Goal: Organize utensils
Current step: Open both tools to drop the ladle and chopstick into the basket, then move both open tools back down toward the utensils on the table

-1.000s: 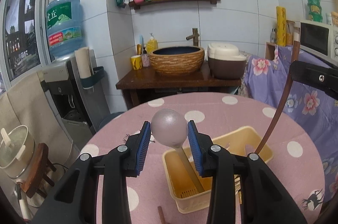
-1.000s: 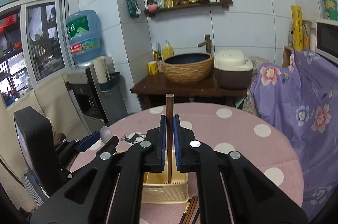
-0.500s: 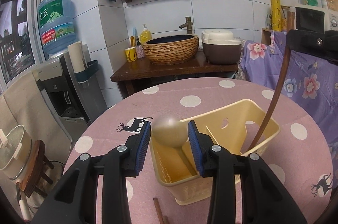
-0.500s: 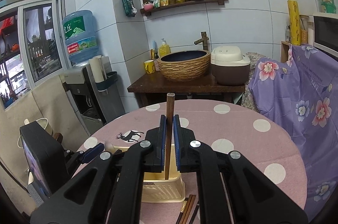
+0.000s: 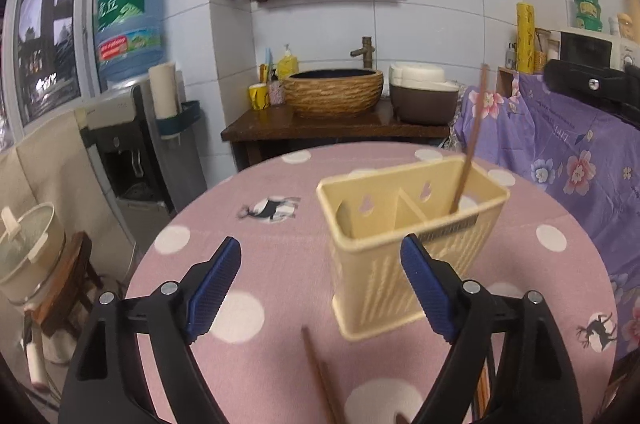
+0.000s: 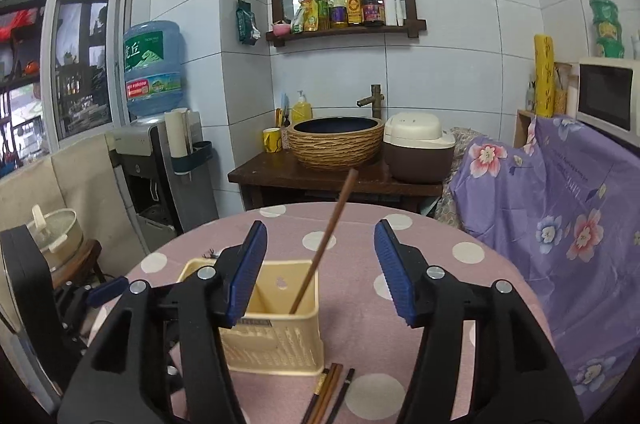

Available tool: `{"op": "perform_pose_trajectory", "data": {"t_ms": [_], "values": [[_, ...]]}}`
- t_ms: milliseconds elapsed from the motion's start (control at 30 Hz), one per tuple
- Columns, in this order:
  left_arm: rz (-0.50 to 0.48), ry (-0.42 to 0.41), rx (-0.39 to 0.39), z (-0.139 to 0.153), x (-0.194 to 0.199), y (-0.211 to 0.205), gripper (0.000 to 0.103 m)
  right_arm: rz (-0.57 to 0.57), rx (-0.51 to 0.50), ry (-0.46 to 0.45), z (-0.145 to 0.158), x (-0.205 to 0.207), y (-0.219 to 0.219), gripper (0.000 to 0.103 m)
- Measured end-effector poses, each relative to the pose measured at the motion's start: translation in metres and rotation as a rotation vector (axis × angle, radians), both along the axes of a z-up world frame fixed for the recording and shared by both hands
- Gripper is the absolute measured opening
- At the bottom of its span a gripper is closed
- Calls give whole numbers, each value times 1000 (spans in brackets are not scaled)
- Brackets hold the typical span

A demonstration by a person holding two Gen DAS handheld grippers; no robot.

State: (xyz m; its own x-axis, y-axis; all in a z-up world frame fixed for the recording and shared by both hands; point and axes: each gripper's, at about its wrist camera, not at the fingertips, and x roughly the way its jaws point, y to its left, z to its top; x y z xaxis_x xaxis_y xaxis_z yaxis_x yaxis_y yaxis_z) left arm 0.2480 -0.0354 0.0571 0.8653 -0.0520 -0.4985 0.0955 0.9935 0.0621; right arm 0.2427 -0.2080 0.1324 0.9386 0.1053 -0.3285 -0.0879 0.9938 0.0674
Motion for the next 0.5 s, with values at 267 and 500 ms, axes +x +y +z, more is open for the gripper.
{"op": "perform_pose_trajectory", "data": {"t_ms": [267, 500], "values": [[84, 130, -10, -58, -38, 32, 81, -97, -97, 211, -80, -26, -9, 69], [96, 188, 18, -83, -58, 31, 81, -118, -77, 481, -168, -40, -13, 69]]}}
